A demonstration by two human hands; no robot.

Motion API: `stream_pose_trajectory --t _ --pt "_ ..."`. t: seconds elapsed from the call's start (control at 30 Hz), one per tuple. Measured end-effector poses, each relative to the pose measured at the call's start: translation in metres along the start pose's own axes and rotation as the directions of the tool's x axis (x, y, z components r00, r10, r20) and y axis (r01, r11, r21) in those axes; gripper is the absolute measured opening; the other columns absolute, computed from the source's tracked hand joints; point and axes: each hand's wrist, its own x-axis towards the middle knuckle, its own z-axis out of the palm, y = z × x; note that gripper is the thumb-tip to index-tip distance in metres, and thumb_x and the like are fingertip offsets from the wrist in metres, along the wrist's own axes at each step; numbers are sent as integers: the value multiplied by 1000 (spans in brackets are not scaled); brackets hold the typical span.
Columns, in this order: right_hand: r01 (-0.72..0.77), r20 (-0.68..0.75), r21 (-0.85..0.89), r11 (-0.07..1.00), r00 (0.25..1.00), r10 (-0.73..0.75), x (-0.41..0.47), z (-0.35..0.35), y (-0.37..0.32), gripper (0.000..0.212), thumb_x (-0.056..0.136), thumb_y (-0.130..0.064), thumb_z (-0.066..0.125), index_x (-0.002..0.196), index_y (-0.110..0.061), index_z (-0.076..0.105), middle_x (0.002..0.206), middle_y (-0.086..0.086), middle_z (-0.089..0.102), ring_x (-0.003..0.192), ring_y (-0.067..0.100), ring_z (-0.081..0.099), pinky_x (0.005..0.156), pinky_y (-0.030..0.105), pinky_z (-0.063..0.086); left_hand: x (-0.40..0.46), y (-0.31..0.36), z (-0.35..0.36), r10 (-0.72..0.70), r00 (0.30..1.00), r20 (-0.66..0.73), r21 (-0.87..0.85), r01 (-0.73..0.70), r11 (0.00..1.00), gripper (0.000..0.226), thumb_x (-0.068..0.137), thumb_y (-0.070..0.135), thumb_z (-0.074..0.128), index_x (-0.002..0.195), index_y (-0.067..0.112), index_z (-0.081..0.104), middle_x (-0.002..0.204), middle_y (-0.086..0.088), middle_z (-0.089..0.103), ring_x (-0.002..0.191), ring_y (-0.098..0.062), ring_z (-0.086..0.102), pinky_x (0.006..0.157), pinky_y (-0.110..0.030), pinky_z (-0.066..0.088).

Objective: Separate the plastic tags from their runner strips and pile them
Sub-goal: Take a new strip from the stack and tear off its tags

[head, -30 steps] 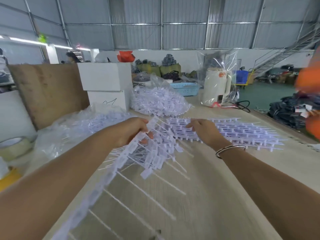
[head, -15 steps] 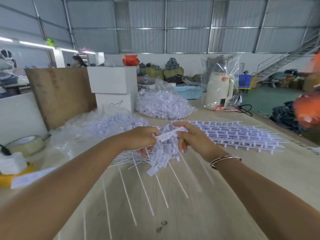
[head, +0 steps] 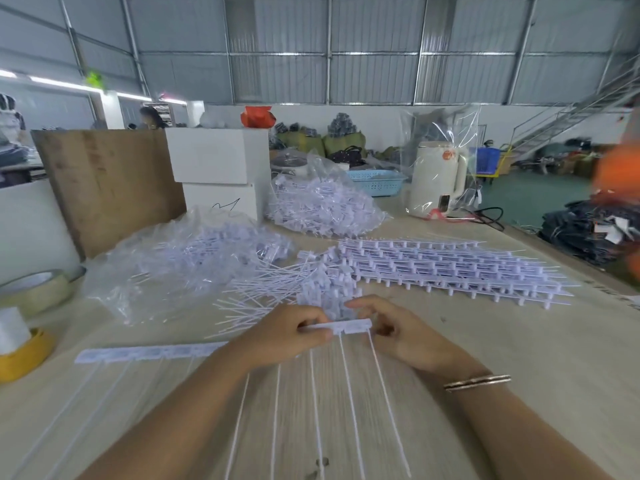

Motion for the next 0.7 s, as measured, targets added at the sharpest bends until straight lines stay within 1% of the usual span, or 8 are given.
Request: stream_pose_trajectory --t 0.07,0.13,0.23,0.37,0.47,0.57,0.63,0.7 --pt "61 -5 -14 998 998 -61 2 1 -2 39 81 -5 69 104 -35 59 76 -23 56 58 1 43 57 15 38 -3 -3 0 21 1000 -6 7 -21 1000 11 89 35 61 79 31 64 57 10 47 54 -5 45 60 -26 35" --pt "123 -36 -84 989 991 -127 5 3 -1 25 78 -11 74 92 -29 63 80 -19 59 66 0 50 63 17 41 -7 -4 -1 44 999 1 40 -44 998 12 88 36 62 77 32 63 59 13 47 56 -2 44 60 -24 34" --pt "241 -52 -240 940 964 -260 10 9 0 6 79 -16 71 84 -19 68 76 -15 57 70 1 54 64 22 43 -9 -2 3 104 995 -2 120 -103 987 20 89 36 59 74 23 58 68 11 48 63 -3 45 62 -26 35" --pt "261 -64 -271 926 955 -288 11 14 -5 12 81 -27 68 91 -22 65 84 -11 62 73 5 58 64 30 49 -11 -4 7 82 996 -26 171 -77 982 29 91 33 57 68 20 46 66 10 42 59 -3 39 59 -26 30" --pt "270 -10 -336 902 957 -290 9 15 -5 16 77 -32 69 91 -25 65 84 -11 63 72 4 57 63 32 49 -15 -8 4 21 1000 -4 166 -20 986 26 90 39 56 69 25 51 67 11 47 60 -3 43 61 -29 36" --pt "248 -9 -364 898 963 -269 9 15 -3 13 78 -29 70 90 -24 67 81 -9 64 71 4 57 64 32 49 -15 -9 3 63 998 -16 250 -57 967 21 90 43 55 73 30 54 80 12 54 74 -4 52 73 -32 45" --pt "222 -16 -388 895 969 -247 11 16 -2 11 80 -25 70 91 -24 68 82 -8 64 71 6 57 65 33 49 -13 -9 3 105 994 -25 276 -95 957 21 91 39 55 78 23 58 90 9 57 85 -6 53 80 -34 45" --pt "201 -33 -396 896 972 -233 12 17 0 10 81 -22 70 91 -22 67 80 -9 63 70 7 57 64 32 48 -12 -10 4 146 988 -50 294 -125 948 22 91 37 56 83 17 63 92 6 59 88 -8 53 81 -33 43"
